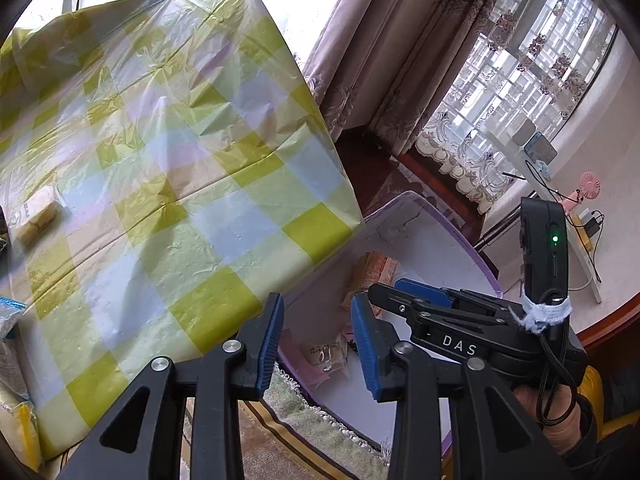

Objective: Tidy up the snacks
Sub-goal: 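Drop the pink-and-black bar into the white box while the left gripper drops the pink bar there, then move both grippers back over the snack pile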

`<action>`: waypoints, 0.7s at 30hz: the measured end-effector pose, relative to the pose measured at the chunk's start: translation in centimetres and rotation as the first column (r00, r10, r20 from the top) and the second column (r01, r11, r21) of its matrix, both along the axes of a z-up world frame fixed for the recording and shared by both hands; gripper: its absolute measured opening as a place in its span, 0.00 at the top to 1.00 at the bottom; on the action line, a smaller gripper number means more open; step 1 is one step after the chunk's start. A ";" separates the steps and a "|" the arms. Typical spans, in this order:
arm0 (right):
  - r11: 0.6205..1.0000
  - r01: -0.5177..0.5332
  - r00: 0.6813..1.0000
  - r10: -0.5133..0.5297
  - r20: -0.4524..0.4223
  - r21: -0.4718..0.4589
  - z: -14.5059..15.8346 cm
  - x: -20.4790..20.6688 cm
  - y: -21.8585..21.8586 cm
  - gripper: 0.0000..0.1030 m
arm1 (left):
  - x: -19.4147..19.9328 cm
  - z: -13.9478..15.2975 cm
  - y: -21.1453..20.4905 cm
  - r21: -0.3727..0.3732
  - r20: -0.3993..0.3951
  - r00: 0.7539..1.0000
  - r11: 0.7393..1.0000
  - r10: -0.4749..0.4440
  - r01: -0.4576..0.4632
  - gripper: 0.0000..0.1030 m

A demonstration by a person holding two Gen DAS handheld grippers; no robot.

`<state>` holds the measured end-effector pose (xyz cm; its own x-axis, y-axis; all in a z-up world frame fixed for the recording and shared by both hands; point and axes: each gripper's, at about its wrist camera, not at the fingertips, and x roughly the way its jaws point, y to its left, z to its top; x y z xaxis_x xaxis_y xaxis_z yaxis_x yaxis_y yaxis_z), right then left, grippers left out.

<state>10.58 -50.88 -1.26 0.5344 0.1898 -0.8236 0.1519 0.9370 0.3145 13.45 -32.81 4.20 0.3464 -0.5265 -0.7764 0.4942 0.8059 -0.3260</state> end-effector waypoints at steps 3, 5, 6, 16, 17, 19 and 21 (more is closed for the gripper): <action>1.000 -0.027 1.000 0.027 0.010 0.009 0.5 0.1 1.1 0.58 | -0.2 0.3 0.7 0.000 0.018 1.000 1.000 0.024 -0.024 0.64; 0.999 -0.046 0.999 0.046 0.016 0.009 1.0 0.2 2.0 0.58 | -0.4 0.6 1.5 -0.011 0.024 0.999 0.999 0.044 -0.044 0.64; 0.998 -0.057 0.998 0.056 0.019 0.010 1.2 0.2 2.5 0.57 | -0.4 0.7 2.0 -0.017 0.026 0.998 0.998 0.057 -0.057 0.64; 0.980 -0.200 0.979 0.201 0.035 -0.013 3.0 0.2 8.9 0.48 | -1.5 1.5 8.1 -0.071 0.033 0.980 0.979 0.195 -0.192 0.64; 0.976 -0.218 0.975 0.218 0.035 -0.014 3.1 0.2 9.7 0.46 | -1.8 1.5 8.9 -0.077 0.033 0.977 0.975 0.209 -0.206 0.64; 0.968 -0.252 0.967 0.252 0.035 -0.015 3.3 0.4 11.2 0.43 | -2.2 1.6 10.7 -0.093 0.024 0.969 0.966 0.245 -0.242 0.64; 0.958 -0.285 0.958 0.285 0.031 -0.019 3.3 0.4 12.9 0.41 | -2.7 1.5 12.7 -0.105 0.014 0.960 0.955 0.281 -0.278 0.64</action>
